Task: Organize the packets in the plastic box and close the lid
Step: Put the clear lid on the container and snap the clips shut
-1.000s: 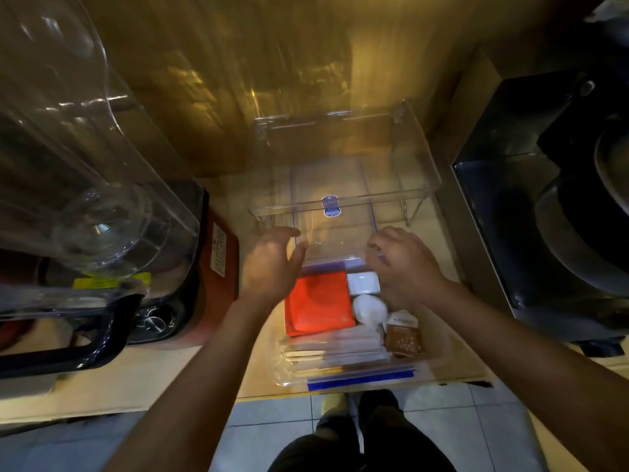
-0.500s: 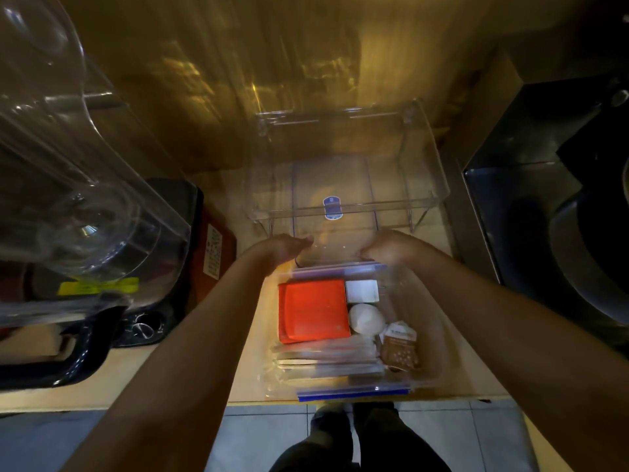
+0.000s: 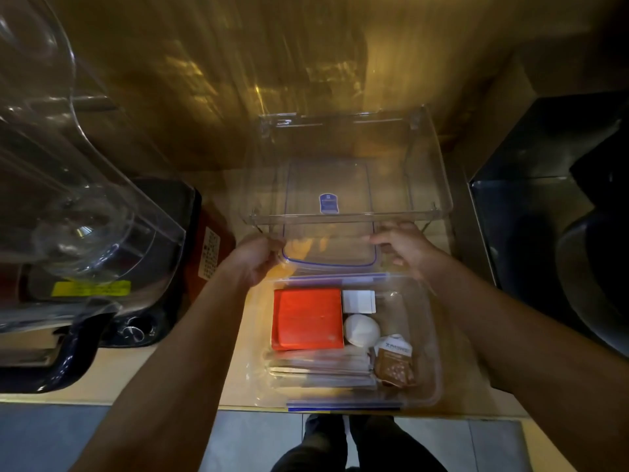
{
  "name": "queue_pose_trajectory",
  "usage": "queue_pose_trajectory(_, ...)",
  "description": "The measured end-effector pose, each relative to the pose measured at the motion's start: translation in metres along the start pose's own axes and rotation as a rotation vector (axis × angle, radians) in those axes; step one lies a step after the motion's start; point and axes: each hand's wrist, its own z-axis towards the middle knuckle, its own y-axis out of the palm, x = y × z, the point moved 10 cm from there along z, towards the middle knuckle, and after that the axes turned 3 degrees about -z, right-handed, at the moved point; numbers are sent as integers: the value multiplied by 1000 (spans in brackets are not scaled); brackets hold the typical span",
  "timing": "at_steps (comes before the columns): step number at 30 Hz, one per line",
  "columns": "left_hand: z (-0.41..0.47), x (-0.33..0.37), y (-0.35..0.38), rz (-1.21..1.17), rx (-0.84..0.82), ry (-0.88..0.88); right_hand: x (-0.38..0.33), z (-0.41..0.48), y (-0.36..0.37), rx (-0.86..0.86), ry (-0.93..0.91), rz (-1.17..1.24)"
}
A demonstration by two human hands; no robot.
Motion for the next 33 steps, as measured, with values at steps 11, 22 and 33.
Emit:
queue_pose_trajectory(11, -44, 8, 43, -422, -221, -87, 6, -13, -18, 180, 22, 411)
queue_pose_trajectory(22, -112, -33, 101, -476, -385, -207, 1, -53, -20, 229, -114, 753)
queue_pose_trajectory(33, -110, -39, 36, -601, -128, -119, 44, -80, -67, 173, -1, 678)
